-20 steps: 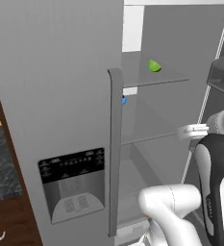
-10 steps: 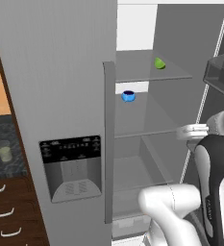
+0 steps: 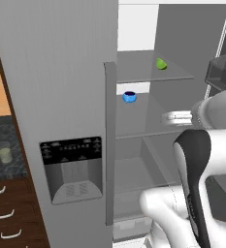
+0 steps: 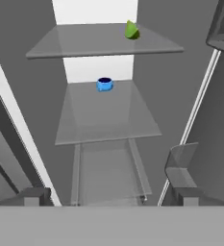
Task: Grab a lemon wedge from the fridge and one ice cube from the ice bowl, and put them in the glass of lemonade.
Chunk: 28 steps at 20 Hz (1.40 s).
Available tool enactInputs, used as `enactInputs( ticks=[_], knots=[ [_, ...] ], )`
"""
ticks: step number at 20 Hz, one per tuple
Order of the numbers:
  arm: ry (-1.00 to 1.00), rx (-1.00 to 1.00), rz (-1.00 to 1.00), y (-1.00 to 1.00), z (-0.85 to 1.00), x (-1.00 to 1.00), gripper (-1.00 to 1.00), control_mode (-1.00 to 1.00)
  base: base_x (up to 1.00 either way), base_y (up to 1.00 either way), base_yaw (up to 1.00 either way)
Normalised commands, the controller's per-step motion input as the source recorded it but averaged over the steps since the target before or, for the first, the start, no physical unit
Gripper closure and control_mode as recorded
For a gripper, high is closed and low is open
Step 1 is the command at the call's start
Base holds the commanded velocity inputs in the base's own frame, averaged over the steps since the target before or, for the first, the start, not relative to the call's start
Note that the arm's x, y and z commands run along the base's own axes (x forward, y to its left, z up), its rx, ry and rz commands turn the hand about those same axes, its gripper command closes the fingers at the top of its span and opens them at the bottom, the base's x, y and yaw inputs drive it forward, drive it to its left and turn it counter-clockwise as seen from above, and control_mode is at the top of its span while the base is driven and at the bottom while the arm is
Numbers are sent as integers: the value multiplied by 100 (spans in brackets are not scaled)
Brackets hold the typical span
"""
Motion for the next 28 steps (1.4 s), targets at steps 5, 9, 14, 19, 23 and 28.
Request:
enactInputs(
  ticks=[5, 9, 14, 19, 23, 28],
  knots=[
    [-12, -1, 0, -7, 100, 24, -100, -100, 0, 0, 0],
    [-14, 0, 0, -14, 100, 56, -100, -100, 0, 0, 0],
    [-3, 0, 0, 0, 25, 100, -100, -100, 0, 0, 0],
    [11, 0, 0, -13, -22, 100, -100, -100, 0, 0, 0],
    [43, -2, 4, -35, -32, 100, -100, -100, 0, 0, 0],
    [21, -1, 11, -30, -1, 100, -100, -100, 0, 0, 0]
  ],
)
